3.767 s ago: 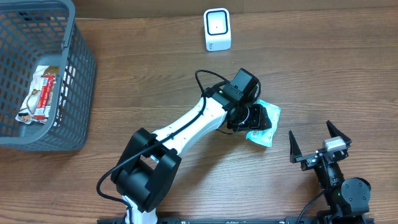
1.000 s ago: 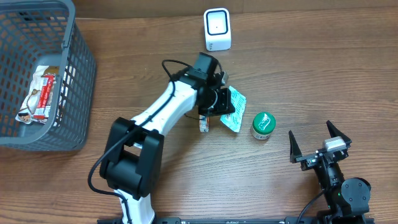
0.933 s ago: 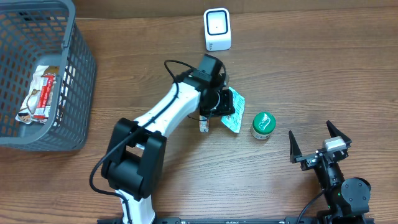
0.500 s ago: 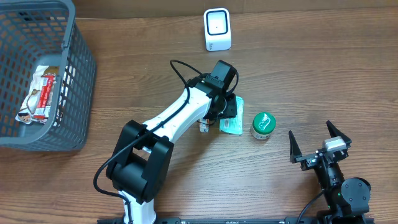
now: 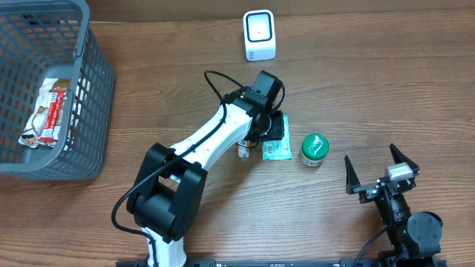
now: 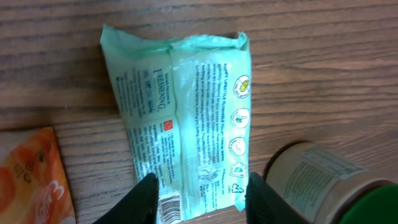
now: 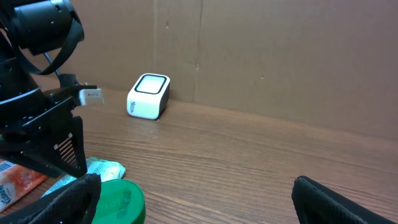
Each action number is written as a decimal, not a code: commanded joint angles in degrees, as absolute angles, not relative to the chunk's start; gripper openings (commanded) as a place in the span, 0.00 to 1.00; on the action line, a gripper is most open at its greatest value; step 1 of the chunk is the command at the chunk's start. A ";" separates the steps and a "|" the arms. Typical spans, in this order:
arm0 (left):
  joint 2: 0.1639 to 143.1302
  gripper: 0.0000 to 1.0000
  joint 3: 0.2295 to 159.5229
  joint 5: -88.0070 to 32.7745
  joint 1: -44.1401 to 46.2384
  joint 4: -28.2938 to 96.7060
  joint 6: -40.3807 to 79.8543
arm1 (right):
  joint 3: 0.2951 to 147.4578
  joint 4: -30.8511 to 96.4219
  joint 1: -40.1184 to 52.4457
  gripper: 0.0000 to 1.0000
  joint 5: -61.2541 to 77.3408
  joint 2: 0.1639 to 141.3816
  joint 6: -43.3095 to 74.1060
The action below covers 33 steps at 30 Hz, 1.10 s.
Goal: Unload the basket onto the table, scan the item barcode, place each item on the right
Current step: 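Set the teal pack down beside the orange packet and open the gripper, then swing the left gripper back over the grey basket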
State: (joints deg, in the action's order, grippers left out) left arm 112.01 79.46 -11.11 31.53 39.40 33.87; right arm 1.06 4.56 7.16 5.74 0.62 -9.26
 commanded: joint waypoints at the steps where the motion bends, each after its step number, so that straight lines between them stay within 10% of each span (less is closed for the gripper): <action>1: 111.72 0.33 81.95 -11.62 31.53 39.77 31.86 | 0.47 4.38 7.01 1.00 5.67 0.23 -9.45; 24: 108.07 0.35 131.13 21.47 21.65 81.71 11.51 | 0.47 4.38 7.01 1.00 5.67 0.23 -9.47; 33: 108.07 0.66 139.74 30.89 12.99 82.32 6.15 | 0.47 4.38 7.01 1.00 5.67 0.23 -9.45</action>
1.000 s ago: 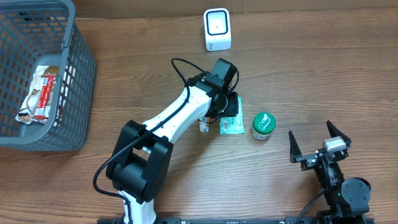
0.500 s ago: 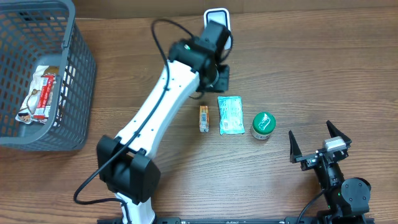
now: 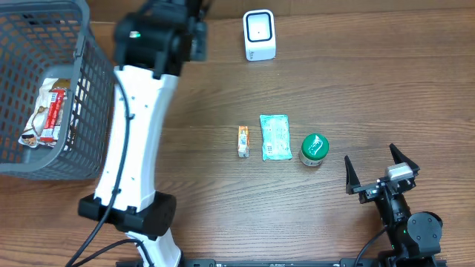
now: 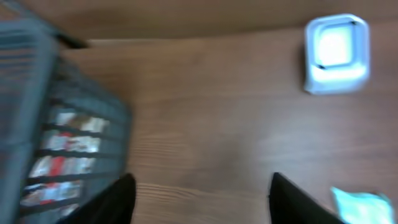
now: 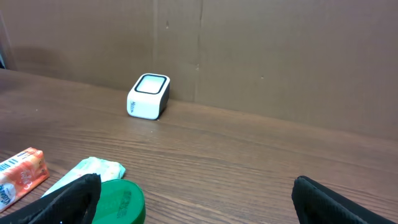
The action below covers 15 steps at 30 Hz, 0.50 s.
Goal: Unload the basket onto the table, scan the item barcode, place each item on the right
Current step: 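Swing the left gripper back over the grey basket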
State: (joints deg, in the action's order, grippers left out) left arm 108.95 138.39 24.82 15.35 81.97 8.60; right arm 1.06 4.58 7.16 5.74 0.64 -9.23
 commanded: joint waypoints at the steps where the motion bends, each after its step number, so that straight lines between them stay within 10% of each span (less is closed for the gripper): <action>1: 108.07 0.69 139.74 31.57 11.81 82.28 6.17 | 0.47 4.40 7.01 1.00 5.67 0.23 -9.45; 15: 108.12 0.86 139.63 27.42 -13.13 80.31 4.64 | 0.47 4.38 7.01 1.00 5.67 0.23 -9.45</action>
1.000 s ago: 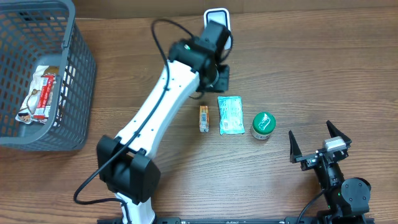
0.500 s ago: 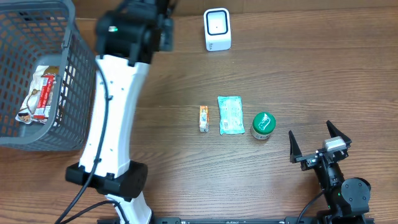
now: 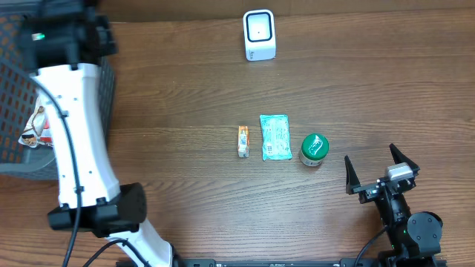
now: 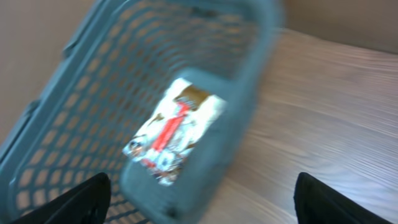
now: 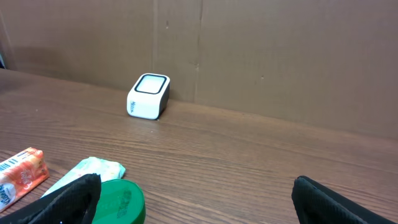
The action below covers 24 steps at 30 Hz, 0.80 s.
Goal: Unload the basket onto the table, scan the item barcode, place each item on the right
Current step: 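Swing the left gripper back over the grey basket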
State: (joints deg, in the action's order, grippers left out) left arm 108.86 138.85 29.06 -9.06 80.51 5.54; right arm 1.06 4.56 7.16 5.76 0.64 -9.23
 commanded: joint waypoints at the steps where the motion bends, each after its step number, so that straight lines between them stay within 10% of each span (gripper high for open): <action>1: 108.14 0.88 139.63 26.26 -15.27 80.25 4.67 | 0.47 4.40 7.01 1.00 5.67 0.23 -9.45; 24: 116.79 1.00 139.22 7.44 -37.39 74.61 -0.93 | 0.47 4.40 7.01 1.00 5.67 0.23 -9.45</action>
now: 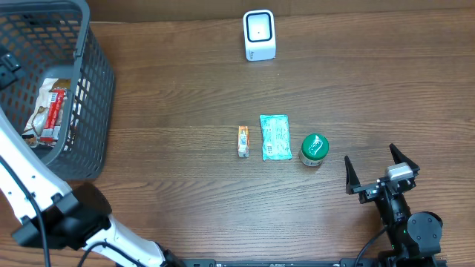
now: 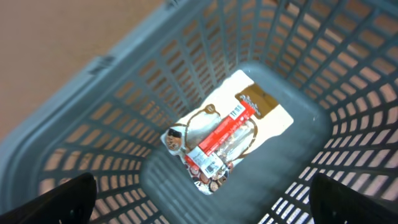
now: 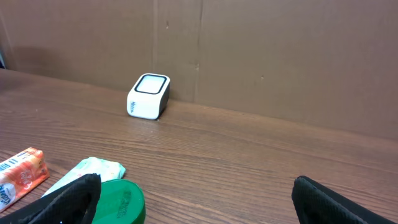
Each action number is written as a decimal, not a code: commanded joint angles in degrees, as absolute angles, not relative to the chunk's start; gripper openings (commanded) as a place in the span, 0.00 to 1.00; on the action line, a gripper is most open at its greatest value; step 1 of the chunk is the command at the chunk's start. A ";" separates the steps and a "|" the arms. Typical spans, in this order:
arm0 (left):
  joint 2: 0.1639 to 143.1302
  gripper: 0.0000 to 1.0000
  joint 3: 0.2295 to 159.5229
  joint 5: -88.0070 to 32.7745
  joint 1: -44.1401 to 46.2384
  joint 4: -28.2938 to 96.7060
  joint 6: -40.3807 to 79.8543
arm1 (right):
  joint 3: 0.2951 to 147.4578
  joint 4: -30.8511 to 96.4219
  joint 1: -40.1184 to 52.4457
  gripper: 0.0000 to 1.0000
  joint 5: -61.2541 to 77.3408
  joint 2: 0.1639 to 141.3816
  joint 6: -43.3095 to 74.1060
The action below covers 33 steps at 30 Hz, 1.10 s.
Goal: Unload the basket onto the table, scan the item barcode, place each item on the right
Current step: 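Swing the left gripper back over the grey basket, then lower the left gripper into the basket and grasp the red-and-white snack bag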
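A white barcode scanner (image 1: 259, 35) (image 3: 148, 96) stands at the back of the table. A red and white snack packet (image 1: 50, 111) (image 2: 224, 134) lies flat on the floor of the grey mesh basket (image 1: 102, 96) (image 2: 124, 81). My left gripper (image 2: 202, 205) hangs high over the basket, open and empty, looking straight down on the packet. Its arm enters the overhead view at the left edge. My right gripper (image 1: 380, 169) (image 3: 199, 199) rests open near the front right, holding nothing.
In a row at the table's middle lie an orange packet (image 1: 243, 141) (image 3: 22, 171), a pale green wipes packet (image 1: 274, 136) (image 3: 87, 171) and a green-lidded jar (image 1: 314, 148) (image 3: 118, 202). A cardboard wall stands behind the scanner.
My left gripper was beside the basket, seeing it at a slant; now it is over the basket's inside, above the snack packet. It remains open. The right arm has not moved.
My left gripper first stood open low over the green wipes packet at the table's middle. Then it was up at the back left near the scanner, the wipes left lying. Then it was by the basket, and now it is over the basket's inside.
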State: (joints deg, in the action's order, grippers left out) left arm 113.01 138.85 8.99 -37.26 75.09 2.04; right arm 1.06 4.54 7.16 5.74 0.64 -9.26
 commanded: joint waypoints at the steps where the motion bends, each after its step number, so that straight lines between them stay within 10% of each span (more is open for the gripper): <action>1: 118.13 1.00 139.22 7.44 -37.39 74.26 -1.63 | 0.47 4.38 7.01 1.00 5.67 0.23 -9.45; 33: 145.23 1.00 139.22 2.96 -37.69 71.88 -17.45 | 0.47 4.40 7.01 1.00 5.67 0.23 -9.47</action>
State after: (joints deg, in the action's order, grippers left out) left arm 143.59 138.85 3.62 -37.23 72.07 -15.57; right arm 1.06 4.58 7.16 5.74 0.62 -9.23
